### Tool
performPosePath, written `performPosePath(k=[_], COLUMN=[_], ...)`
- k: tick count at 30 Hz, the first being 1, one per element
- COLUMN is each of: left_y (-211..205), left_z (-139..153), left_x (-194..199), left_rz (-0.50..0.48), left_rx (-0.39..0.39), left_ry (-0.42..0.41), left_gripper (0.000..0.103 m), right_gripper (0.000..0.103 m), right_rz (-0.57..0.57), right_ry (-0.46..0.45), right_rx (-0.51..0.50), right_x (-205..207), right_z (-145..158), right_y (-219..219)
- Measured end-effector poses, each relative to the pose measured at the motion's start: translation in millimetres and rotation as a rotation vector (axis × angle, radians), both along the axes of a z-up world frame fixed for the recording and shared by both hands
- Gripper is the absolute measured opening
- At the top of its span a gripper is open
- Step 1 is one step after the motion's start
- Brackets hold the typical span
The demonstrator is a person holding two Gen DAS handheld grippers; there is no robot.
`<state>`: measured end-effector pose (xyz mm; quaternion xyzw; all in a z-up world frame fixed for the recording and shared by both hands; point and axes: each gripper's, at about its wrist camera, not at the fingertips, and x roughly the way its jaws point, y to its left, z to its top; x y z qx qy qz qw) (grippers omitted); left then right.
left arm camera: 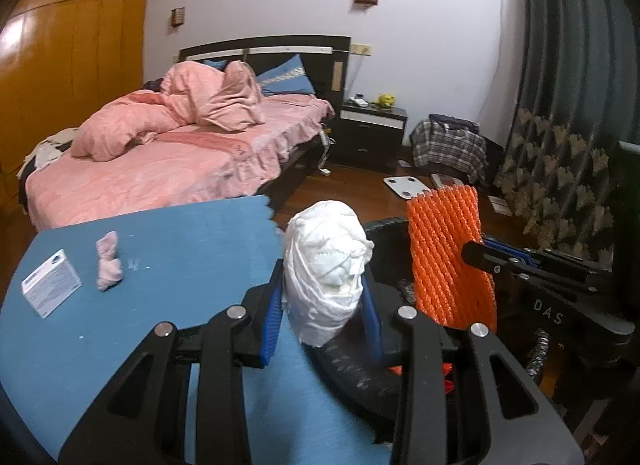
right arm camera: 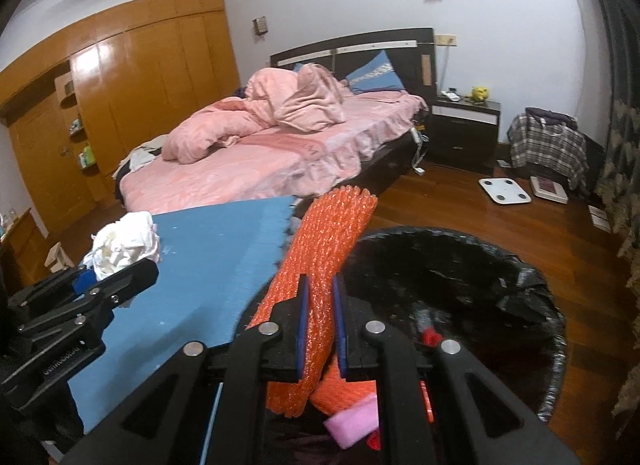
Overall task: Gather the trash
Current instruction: 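Carry the tissue ball and orange mesh over the bin and release both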
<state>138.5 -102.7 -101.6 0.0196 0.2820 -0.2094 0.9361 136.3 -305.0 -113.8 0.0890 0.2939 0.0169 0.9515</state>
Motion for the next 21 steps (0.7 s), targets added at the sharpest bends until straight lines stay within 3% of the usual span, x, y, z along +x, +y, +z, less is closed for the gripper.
performPosePath(k=[21], left_y=[-92.0], left_z=[-42.0], left_x=[8.2], left_rz=[-0.204], left_rx=[0.017], left_ry=[0.064], left_gripper=[0.037], right_gripper=[0.011], right_rz=[-0.15], right_ry=[0.084], right_rx=[-0.012], right_x=[-24.2], right_z=[-38.3], right_y=[-79.0])
